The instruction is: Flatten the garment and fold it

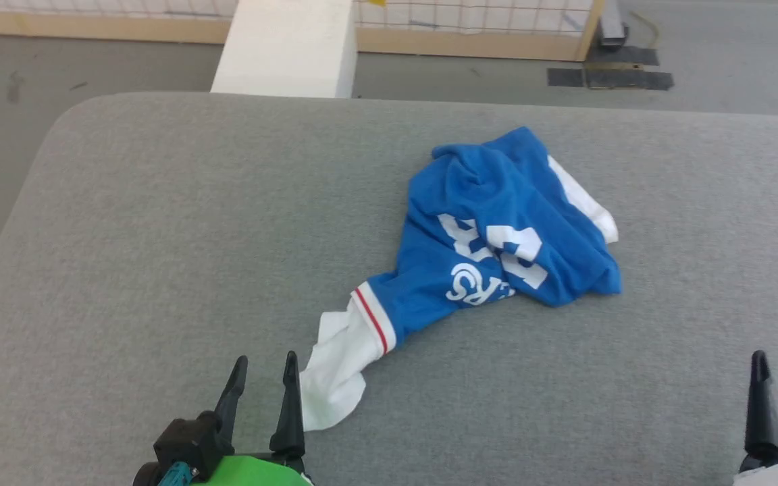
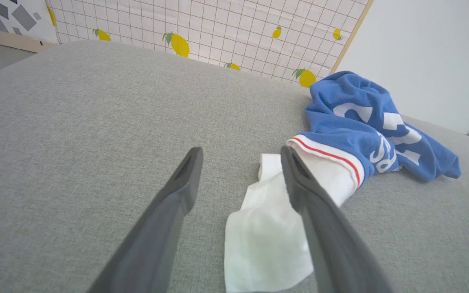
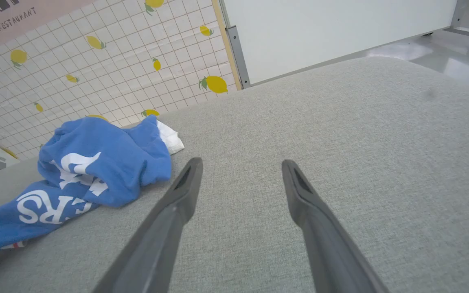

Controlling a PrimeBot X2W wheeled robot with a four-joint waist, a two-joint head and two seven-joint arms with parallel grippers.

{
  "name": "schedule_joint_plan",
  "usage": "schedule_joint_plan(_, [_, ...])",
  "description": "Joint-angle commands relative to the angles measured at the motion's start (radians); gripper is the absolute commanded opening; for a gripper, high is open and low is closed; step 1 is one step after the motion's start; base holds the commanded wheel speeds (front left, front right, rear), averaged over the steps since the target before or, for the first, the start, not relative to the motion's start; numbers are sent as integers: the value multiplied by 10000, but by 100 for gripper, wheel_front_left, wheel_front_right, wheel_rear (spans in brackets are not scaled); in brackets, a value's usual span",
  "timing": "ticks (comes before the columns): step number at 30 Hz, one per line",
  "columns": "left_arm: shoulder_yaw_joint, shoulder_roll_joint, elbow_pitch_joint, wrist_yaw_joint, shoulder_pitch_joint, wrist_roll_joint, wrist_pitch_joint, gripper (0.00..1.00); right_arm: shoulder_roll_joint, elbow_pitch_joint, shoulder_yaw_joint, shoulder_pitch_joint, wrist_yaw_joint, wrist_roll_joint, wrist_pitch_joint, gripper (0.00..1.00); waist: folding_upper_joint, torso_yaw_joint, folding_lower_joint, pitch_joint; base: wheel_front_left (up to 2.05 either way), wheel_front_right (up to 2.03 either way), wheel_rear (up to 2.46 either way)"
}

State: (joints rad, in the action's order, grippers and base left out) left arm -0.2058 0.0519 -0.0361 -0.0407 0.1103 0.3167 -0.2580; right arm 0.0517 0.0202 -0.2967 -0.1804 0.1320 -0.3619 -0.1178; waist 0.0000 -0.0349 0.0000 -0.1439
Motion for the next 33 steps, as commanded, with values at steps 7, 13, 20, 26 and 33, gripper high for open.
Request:
schedule_joint_plan(7, [149, 454, 285, 498, -1729, -151, 744, 100, -13, -281, 172, 479, -13, -10, -450, 100, 0, 718, 0, 41, 0, 0, 0])
schedule_joint_plan(13, [-352, 1147, -82, 1113, -4591, -343, 3300, 100, -14, -317, 242, 690, -13, -143, -472, 100, 0, 977, 0, -437, 0, 0, 0])
schedule_joint_plan(20, [-829, 1020, -1361, 1569, -7753, 921, 6260, 100, -14, -415, 468, 1034, -13, -249, -451, 100, 0, 1276, 0, -1316, 0, 0, 0])
schedule_joint_plan(26, [-1347, 929, -2452, 1670, -9425, 1908, 8488, 100, -14, -448, 744, 1482, -13, -340, -541, 100, 0, 1643, 0, -2155, 0, 0, 0])
schedule_joint_plan(33, [-1444, 1087, -3602, 1422, -10385, 1985, 9791, 100, -14, -768, 1111, 2034, -13, -538, -695, 100, 0, 2227, 0, -2906, 0, 0, 0])
